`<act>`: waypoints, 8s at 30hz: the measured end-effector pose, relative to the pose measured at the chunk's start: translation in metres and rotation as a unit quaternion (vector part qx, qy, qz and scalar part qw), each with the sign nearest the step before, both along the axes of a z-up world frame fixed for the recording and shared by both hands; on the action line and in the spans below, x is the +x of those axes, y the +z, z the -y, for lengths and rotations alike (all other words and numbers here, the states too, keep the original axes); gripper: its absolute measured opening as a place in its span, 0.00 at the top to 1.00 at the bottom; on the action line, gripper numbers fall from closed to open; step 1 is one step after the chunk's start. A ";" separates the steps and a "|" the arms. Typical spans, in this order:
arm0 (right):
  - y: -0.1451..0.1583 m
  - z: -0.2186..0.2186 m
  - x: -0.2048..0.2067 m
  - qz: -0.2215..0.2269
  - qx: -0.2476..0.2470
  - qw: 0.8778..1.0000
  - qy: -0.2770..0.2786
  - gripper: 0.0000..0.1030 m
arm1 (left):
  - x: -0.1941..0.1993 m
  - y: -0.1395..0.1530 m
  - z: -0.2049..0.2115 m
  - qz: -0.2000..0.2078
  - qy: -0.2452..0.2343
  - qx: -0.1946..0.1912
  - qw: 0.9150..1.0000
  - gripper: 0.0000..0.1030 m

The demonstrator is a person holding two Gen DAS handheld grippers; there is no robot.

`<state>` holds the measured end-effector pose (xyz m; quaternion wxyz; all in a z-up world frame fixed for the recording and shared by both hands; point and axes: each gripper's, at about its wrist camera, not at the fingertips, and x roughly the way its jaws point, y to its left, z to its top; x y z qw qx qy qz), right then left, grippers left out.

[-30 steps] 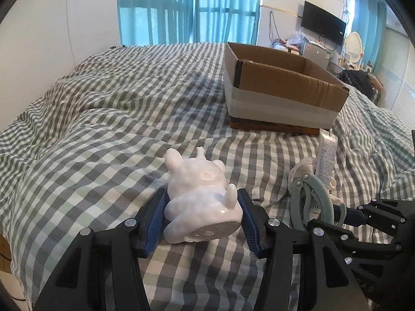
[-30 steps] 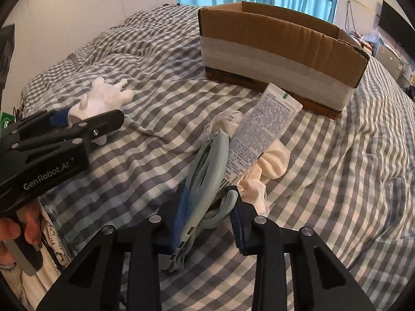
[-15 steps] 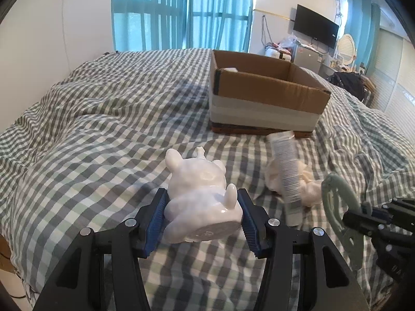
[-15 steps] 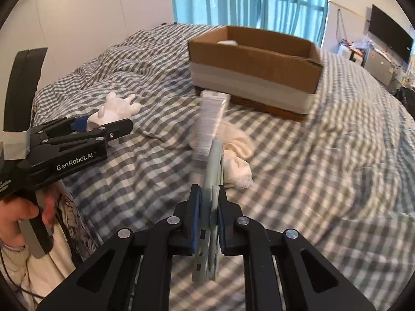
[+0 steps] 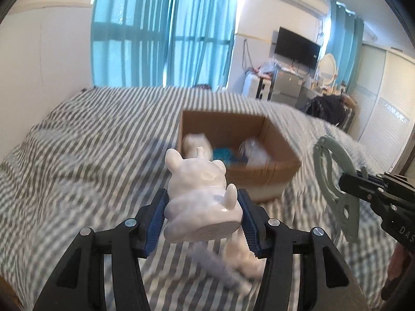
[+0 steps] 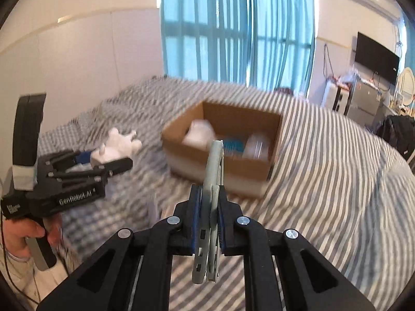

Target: Organize objects

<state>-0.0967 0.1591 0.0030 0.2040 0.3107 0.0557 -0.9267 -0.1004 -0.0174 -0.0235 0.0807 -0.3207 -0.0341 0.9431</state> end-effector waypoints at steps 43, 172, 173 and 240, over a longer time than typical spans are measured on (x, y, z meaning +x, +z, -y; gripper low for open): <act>0.033 -0.013 -0.180 -0.003 -0.067 0.996 -0.057 0.47 | -0.151 0.023 -0.042 -0.012 -0.024 -0.067 0.997 0.08; 0.032 -0.041 -0.082 -0.061 -0.026 0.997 -0.046 0.88 | -0.103 0.022 -0.051 -0.028 -0.036 -0.046 0.998 0.77; 0.036 -0.038 -0.095 -0.063 -0.029 0.997 -0.045 0.88 | -0.114 0.022 -0.051 -0.026 -0.036 -0.046 0.998 0.77; 0.124 -0.057 0.028 -0.166 -0.049 0.973 -0.155 0.00 | 0.015 0.121 -0.024 -0.175 0.038 -0.037 0.983 0.00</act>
